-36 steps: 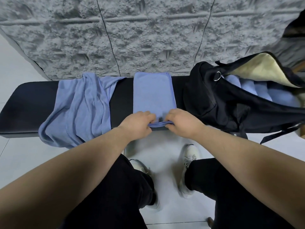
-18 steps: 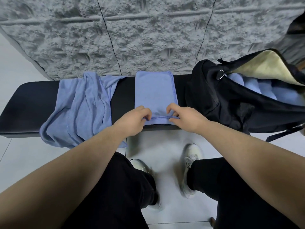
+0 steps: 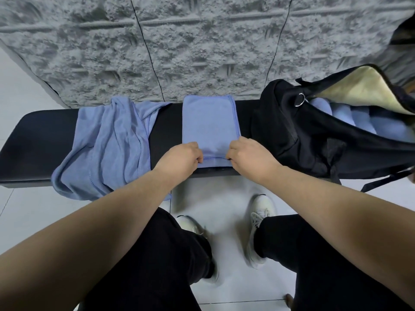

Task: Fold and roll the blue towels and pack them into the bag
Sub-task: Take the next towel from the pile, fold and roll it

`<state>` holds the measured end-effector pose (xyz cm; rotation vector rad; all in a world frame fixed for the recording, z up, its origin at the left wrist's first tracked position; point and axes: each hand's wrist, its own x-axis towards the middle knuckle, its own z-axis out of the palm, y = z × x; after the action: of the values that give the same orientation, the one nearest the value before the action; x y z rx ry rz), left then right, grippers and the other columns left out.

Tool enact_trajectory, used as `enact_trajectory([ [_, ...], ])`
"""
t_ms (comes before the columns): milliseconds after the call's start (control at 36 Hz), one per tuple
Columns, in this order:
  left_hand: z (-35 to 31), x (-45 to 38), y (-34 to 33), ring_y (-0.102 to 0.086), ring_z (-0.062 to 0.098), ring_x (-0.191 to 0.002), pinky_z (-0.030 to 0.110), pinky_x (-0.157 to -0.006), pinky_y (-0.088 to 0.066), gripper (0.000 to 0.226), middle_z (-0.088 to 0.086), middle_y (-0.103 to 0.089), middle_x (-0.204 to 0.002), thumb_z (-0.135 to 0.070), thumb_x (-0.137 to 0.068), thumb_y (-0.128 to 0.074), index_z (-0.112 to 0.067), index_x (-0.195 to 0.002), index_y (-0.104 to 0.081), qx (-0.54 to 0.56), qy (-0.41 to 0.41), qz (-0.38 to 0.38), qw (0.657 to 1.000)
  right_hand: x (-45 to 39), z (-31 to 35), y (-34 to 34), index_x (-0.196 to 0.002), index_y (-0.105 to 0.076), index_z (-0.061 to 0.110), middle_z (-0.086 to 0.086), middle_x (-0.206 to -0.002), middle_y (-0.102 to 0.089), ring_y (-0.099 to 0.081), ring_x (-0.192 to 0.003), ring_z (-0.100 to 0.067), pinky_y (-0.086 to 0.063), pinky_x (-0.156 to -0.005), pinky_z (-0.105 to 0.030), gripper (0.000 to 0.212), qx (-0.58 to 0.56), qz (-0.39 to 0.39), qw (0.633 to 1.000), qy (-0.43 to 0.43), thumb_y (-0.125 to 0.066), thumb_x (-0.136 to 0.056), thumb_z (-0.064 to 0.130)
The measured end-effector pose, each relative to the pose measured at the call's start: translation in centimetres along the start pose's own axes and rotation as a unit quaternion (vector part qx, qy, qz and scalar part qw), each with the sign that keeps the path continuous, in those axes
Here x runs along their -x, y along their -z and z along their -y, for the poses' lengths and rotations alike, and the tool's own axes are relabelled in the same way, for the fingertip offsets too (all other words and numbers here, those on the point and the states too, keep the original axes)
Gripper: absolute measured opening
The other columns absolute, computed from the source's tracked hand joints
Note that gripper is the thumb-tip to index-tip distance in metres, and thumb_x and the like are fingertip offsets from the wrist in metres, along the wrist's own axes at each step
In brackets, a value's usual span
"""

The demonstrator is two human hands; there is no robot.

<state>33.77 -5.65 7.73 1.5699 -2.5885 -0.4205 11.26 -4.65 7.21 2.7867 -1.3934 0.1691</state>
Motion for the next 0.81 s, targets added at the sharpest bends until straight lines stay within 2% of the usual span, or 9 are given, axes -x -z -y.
enact_trajectory([
  [139,-0.4,-0.3,-0.1,-0.058,0.028,-0.086,0.036,-0.072,-0.046,0.026,0.006,-0.061,-0.101,0.003,-0.087,-0.048,-0.007,-0.095,-0.07,-0.015,0.004,-0.009,1.0,-0.1,0.6,-0.2,-0.086,-0.065,0.011,-0.002,-0.064,-0.043,-0.037,-0.054,-0.023,-0.031,-0.048,-0.03,0.038,-0.063,0.011,0.998,-0.027,-0.068,-0.059,-0.016],
  [250,-0.2,-0.3,-0.1,-0.058,0.025,-0.093,0.035,-0.08,-0.046,0.029,0.004,-0.064,-0.105,0.003,-0.089,-0.046,-0.008,-0.1,-0.071,0.002,0.016,-0.003,1.0,0.2,0.4,-0.2,-0.078,-0.065,0.009,-0.007,-0.071,-0.05,-0.041,-0.057,-0.023,-0.034,-0.045,-0.033,0.024,-0.069,0.042,0.996,-0.041,-0.064,-0.069,-0.014],
  [306,0.0,-0.2,-0.1,-0.059,0.023,-0.096,0.033,-0.082,-0.047,0.03,0.002,-0.066,-0.107,0.0,-0.09,-0.046,-0.011,-0.102,-0.072,0.009,0.017,-0.005,1.0,0.4,0.5,-0.2,-0.076,-0.065,0.007,-0.008,-0.075,-0.054,-0.052,-0.062,-0.027,-0.04,-0.048,-0.035,0.011,-0.067,0.04,0.996,-0.041,-0.062,-0.077,-0.004],
  [361,0.2,0.2,-0.1,-0.059,0.02,-0.097,0.028,-0.08,-0.046,0.028,-0.001,-0.067,-0.108,-0.005,-0.09,-0.049,-0.014,-0.103,-0.073,0.018,0.014,-0.016,1.0,0.8,0.6,-0.1,-0.077,-0.067,0.006,-0.008,-0.076,-0.056,-0.057,-0.067,-0.03,-0.036,-0.05,-0.031,0.004,-0.077,0.015,0.996,-0.035,-0.063,-0.077,0.005],
  [472,0.5,0.9,-0.1,-0.059,0.018,-0.096,0.029,-0.08,-0.047,0.023,-0.003,-0.067,-0.107,-0.012,-0.087,-0.058,-0.015,-0.104,-0.073,0.029,-0.009,-0.027,0.999,1.0,0.6,-0.2,-0.105,-0.069,0.006,-0.01,-0.095,-0.061,-0.059,-0.088,-0.032,-0.046,-0.064,-0.037,0.025,-0.064,0.026,0.997,-0.044,-0.056,-0.084,0.007],
  [556,0.5,0.8,-0.1,-0.058,0.023,-0.092,0.034,-0.078,-0.048,0.022,0.0,-0.066,-0.103,-0.008,-0.086,-0.058,-0.013,-0.103,-0.072,0.023,-0.021,-0.013,0.999,0.6,0.7,-0.5,-0.114,-0.066,0.007,-0.01,-0.104,-0.062,-0.058,-0.094,-0.032,-0.048,-0.077,-0.042,0.034,-0.055,0.039,0.996,-0.057,-0.049,-0.085,0.001],
  [611,0.3,0.6,-0.1,-0.057,0.025,-0.092,0.037,-0.077,-0.048,0.024,0.002,-0.065,-0.1,-0.005,-0.085,-0.056,-0.013,-0.104,-0.069,0.012,-0.019,-0.01,1.0,0.3,0.8,-0.7,-0.117,-0.065,0.008,-0.009,-0.108,-0.063,-0.058,-0.096,-0.032,-0.047,-0.081,-0.041,0.039,-0.051,0.043,0.995,-0.071,-0.048,-0.083,-0.002],
  [694,-0.1,0.5,0.0,-0.053,0.021,-0.095,0.03,-0.076,-0.044,0.029,0.001,-0.065,-0.103,-0.008,-0.086,-0.053,-0.015,-0.112,-0.066,-0.002,0.0,-0.013,1.0,0.0,0.8,-0.4,-0.123,-0.062,0.013,-0.006,-0.117,-0.063,-0.056,-0.105,-0.027,-0.043,-0.089,-0.033,0.044,-0.064,0.055,0.992,-0.098,-0.046,-0.084,0.001],
  [806,-0.1,0.7,-0.2,-0.042,0.011,-0.087,0.023,-0.071,-0.035,0.027,-0.002,-0.066,-0.095,-0.014,-0.086,-0.054,-0.017,-0.109,-0.068,0.025,0.018,-0.028,0.999,0.3,0.6,0.2,-0.119,-0.063,0.016,-0.002,-0.117,-0.063,-0.053,-0.108,-0.022,-0.033,-0.081,-0.024,0.04,-0.11,0.054,0.986,-0.117,-0.048,-0.084,0.007],
])
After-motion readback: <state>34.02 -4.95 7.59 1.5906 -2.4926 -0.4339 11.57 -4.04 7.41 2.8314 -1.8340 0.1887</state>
